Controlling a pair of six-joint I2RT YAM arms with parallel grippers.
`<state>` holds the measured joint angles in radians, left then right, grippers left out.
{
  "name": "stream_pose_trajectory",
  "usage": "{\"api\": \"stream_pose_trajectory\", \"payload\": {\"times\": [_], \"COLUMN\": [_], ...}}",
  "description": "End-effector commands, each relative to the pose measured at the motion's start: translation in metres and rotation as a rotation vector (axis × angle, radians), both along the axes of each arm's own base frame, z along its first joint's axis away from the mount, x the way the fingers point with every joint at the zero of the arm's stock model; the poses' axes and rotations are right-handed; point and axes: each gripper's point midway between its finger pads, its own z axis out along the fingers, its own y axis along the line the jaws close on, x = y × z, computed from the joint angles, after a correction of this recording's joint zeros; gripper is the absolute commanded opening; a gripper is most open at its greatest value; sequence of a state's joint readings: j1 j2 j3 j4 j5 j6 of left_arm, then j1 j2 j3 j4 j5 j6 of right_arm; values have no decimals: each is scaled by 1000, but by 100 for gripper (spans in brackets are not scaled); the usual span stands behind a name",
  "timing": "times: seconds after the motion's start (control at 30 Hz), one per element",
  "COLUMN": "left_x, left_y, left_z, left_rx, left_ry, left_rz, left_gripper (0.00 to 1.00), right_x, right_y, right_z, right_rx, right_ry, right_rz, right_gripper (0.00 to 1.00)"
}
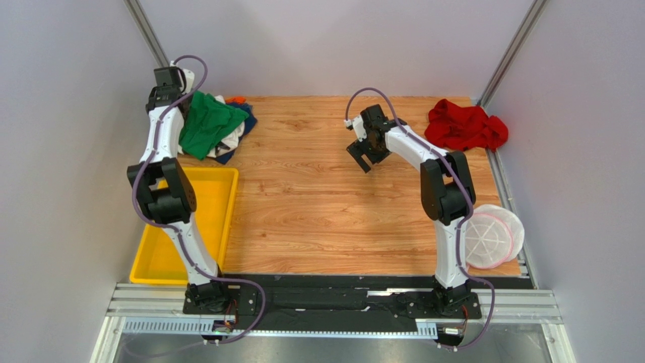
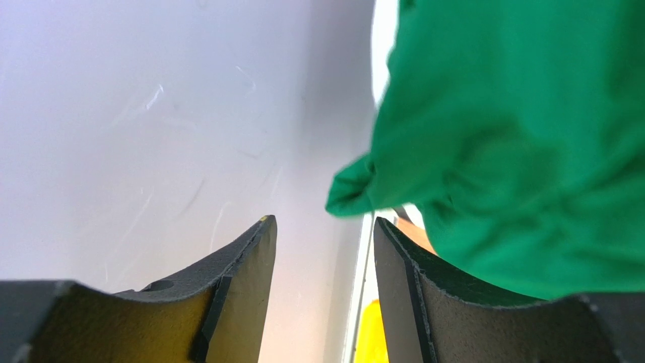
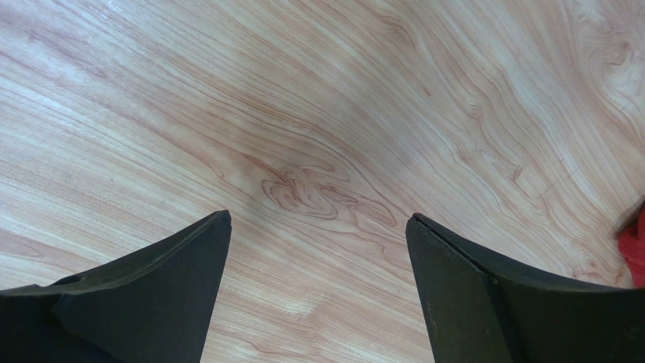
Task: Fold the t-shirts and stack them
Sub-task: Put the neatly folded tshirt into the corner of the board with the left arm
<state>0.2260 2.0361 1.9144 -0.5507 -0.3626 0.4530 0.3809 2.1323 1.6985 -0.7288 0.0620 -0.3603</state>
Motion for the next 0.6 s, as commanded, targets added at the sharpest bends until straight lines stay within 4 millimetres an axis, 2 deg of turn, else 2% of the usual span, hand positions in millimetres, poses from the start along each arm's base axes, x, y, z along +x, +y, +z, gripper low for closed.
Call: {"api": "stream_pose_trajectory", "payload": {"times": [0.0, 0.03, 0.07, 0.1, 0.13, 0.17, 0.2, 0.23, 0.27, 0.3, 0.33, 0.4, 0.47, 0.5, 0.57], "left_x": [-17, -25, -30, -35, -43, -49, -55, -63, -67, -73, -80, -88, -95, -100, -105], "left_y": [-31, -39, -48, -63, -70, -80, -93, -101, -110, -123, -132, -157, -178, -186, -203], "left_z": [48, 62, 62, 51, 61, 60, 49, 57, 56, 45, 52, 42, 48, 40, 50], "left_rx": [-112, -135, -169, -239, -265, -298, -367, -392, -423, -492, -519, -592, -605, -620, -624], "left_ry": [-156, -194, -199, -192, -218, -218, -211, -236, -242, -233, -251, -236, -246, -230, -258], "left_rz": [-93, -116, -133, -160, -174, -184, -188, -201, -212, -217, -234, -271, -319, -330, -379], "left_gripper": [59, 62, 64, 67, 68, 69, 70, 71, 71, 71, 71, 71, 71, 71, 71], "right_x": [11, 10, 12, 15, 15, 19, 19, 19, 21, 21, 22, 21, 17, 14, 9], "right_y": [-1, -4, -7, -9, -12, -17, -20, -22, -26, -30, -32, -38, -41, -41, -41], "right_z": [44, 45, 57, 64, 67, 80, 84, 91, 98, 110, 117, 137, 150, 158, 166], "right_rx": [-3, -6, -14, -12, -18, -21, -26, -25, -31, -26, -23, -1, 10, 29, 46], "right_ry": [-110, -118, -156, -186, -201, -245, -258, -276, -305, -336, -356, -408, -424, -433, -444], "right_rz": [-10, -27, -46, -65, -83, -123, -143, -161, -208, -237, -262, -334, -365, -371, -373], "right_gripper": [91, 91, 92, 92, 92, 92, 92, 92, 92, 92, 91, 91, 92, 91, 91]}}
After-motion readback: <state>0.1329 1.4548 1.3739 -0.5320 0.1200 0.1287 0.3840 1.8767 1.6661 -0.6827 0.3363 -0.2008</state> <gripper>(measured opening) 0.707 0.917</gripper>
